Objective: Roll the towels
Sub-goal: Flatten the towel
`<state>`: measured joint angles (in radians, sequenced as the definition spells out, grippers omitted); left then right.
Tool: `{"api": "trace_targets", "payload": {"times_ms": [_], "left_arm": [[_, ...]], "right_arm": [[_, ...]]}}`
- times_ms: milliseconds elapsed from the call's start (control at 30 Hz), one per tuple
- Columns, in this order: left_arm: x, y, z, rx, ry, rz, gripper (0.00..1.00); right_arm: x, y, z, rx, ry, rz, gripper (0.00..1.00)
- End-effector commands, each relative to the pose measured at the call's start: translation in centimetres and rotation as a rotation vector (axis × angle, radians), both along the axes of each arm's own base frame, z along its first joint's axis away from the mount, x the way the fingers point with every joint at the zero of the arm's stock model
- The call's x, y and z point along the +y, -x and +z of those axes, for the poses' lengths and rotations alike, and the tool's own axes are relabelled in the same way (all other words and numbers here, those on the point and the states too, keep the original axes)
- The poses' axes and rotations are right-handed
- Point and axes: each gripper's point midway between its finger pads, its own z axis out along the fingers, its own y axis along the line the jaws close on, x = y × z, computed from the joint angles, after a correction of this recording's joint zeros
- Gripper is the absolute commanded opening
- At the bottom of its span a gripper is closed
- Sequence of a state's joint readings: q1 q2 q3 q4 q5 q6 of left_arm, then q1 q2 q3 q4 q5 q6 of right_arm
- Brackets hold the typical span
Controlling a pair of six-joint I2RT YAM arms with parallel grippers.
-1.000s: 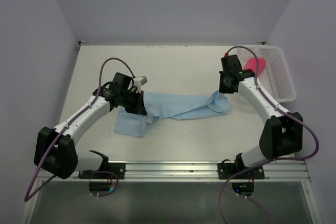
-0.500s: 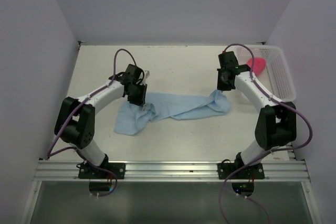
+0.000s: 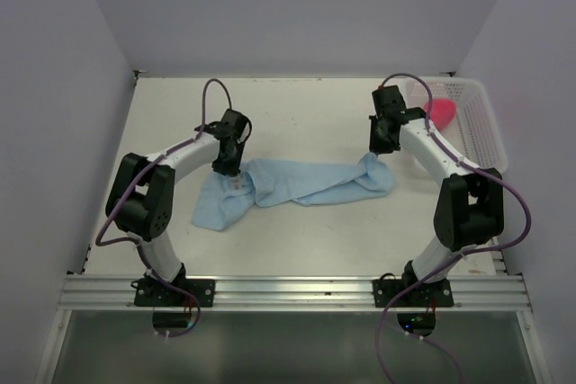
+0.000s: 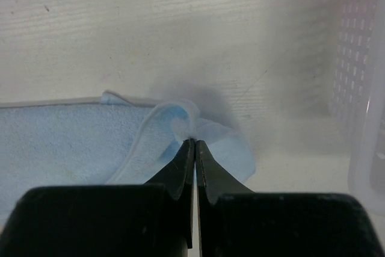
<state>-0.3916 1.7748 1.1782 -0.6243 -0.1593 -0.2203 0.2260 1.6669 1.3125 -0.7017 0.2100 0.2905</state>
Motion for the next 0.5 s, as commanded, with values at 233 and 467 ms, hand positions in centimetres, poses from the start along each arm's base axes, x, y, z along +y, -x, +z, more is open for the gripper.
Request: {"api": "trace_targets", "payload": {"times_ms": [233,467], "left_arm": [[2.2,-1.1,5.7,-0.185,-0.015,0.11,0.38],[0.0,1.5,11.6,-0.34,0.224,0.054,0.45]], "right_arm": [[0.7,-0.9,1.8,-0.044,-0.043,0.028,0.0],[0.9,-0.6,1.8,-0.041,-0.051,0.035,0.0]]}}
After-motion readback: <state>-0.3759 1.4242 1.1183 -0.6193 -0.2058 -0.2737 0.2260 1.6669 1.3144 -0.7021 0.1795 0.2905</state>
